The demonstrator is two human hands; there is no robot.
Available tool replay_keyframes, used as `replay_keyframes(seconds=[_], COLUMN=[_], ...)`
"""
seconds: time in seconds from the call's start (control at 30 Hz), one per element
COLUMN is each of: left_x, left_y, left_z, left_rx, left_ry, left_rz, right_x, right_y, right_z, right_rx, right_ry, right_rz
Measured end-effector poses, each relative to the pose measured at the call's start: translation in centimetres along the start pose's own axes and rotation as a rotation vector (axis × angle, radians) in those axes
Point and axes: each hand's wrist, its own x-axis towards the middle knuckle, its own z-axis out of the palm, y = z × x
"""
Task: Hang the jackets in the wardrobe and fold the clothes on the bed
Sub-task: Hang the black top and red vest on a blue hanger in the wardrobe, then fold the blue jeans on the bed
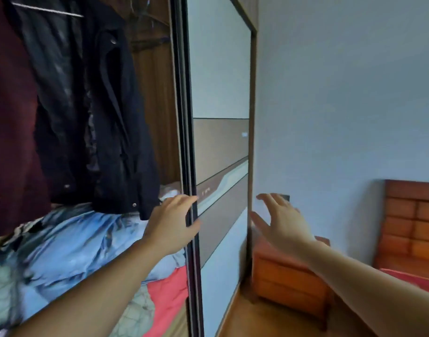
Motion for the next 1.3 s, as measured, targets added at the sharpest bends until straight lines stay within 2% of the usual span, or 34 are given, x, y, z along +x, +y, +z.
replay_keyframes(seconds=[0.23,0.5,0.7,0.9,1.13,1.3], left_x=[-4.8,-14.3,-26.5,-37.2,-47.0,-52.9], left_y=[7.3,20.0,27.7,35.2,39.7,39.4], left_z=[4.5,3.5,-0.5,-5.7,-9.4,-10.0], left_rx=[-0.278,-0.496,-0.633,-0.722,-0.837,-0.879], left_ry=[-0.197,-0.297,-0.435,-0.567,-0.652,-0.748], left_rz=[0.207,0.433,0.599,0.846,1.096,1.2], right_x=[-15.4,-34.3,-50.6,-64.5,-74.6,-79.1], right_y=[1.9,0.2,-5.7,-12.8,-21.6,-26.9], right_z=[-6.0,-15.0,-19.1,-24.1,-26.7,-26.1], right_rx=[-0.175,-0.302,-0.326,-0.423,-0.546,-0.587], right_ry=[0.027,0.095,0.145,0.204,0.306,0.28], right_rz=[0.351,0.684,0.863,1.103,1.354,1.497])
